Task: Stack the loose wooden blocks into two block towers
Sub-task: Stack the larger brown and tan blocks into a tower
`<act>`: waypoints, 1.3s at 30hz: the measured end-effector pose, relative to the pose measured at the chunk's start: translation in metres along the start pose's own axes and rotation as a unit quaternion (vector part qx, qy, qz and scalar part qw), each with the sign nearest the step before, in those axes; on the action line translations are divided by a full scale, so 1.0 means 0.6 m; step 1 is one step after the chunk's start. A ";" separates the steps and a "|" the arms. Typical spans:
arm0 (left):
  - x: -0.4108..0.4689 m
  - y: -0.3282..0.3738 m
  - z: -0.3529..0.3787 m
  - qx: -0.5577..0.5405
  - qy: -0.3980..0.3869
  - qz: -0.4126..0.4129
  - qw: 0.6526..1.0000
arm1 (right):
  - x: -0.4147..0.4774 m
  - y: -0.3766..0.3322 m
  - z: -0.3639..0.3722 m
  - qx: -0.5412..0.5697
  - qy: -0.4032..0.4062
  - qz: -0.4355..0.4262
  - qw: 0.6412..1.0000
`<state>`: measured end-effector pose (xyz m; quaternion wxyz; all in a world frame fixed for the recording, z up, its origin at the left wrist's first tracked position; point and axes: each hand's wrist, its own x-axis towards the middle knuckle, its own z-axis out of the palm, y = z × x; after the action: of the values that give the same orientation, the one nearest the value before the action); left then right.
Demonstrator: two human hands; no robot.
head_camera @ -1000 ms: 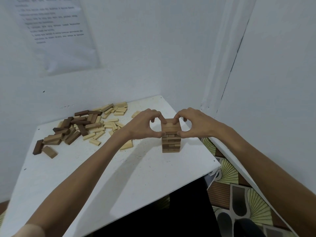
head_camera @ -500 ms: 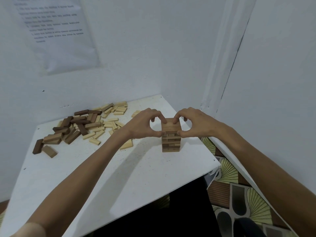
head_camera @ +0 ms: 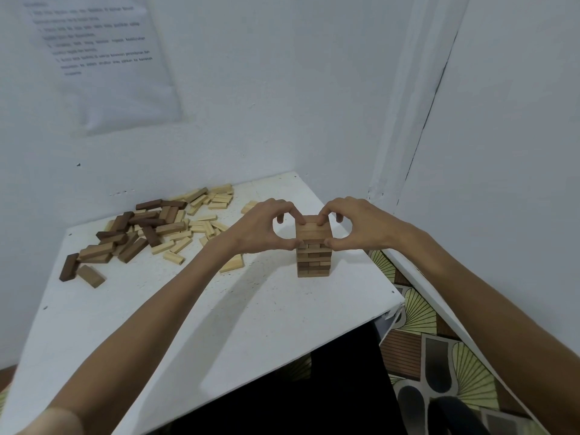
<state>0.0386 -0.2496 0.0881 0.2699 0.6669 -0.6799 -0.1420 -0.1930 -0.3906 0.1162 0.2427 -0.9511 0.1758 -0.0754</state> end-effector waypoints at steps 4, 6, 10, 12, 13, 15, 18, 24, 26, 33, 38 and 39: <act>0.002 -0.002 0.001 -0.029 -0.008 -0.018 0.999 | 0.000 0.001 0.001 0.006 0.000 0.008 1.000; 0.003 -0.002 0.002 -0.044 -0.011 -0.021 0.999 | 0.002 0.002 0.002 0.008 -0.002 0.008 1.000; 0.004 -0.006 0.004 -0.050 -0.010 -0.028 0.998 | 0.004 0.002 0.002 0.016 -0.007 0.016 1.000; 0.004 -0.007 0.004 -0.049 -0.010 -0.030 0.998 | 0.004 0.003 0.002 0.021 -0.006 0.018 1.000; 0.005 -0.007 0.004 -0.050 -0.010 -0.031 0.998 | 0.004 0.002 0.003 0.023 -0.007 0.019 1.000; 0.005 -0.007 0.003 -0.051 -0.009 -0.030 0.998 | 0.003 0.003 0.004 0.029 -0.009 0.020 0.999; 0.004 -0.005 0.003 -0.046 -0.008 -0.028 0.999 | 0.000 -0.001 0.002 0.032 -0.010 0.020 0.999; 0.002 -0.005 0.004 -0.047 -0.006 -0.022 0.999 | -0.003 -0.003 0.000 0.035 -0.018 0.033 0.999; 0.000 -0.005 0.005 -0.052 -0.002 -0.025 0.998 | -0.002 -0.001 0.002 0.034 -0.018 0.041 0.998; -0.013 0.001 0.001 -0.090 0.016 -0.049 0.995 | -0.004 -0.006 0.008 0.010 -0.004 0.046 0.999; -0.032 -0.001 -0.018 -0.068 0.043 -0.062 0.995 | 0.004 -0.033 0.003 -0.028 0.035 0.027 0.999; -0.036 -0.005 -0.022 -0.058 0.049 -0.066 0.995 | 0.008 -0.040 0.003 -0.036 0.037 0.025 0.998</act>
<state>0.0479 -0.2261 0.0935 0.3314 0.6997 -0.6110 -0.1654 -0.1808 -0.3722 0.1265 0.2029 -0.9512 0.2108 -0.0981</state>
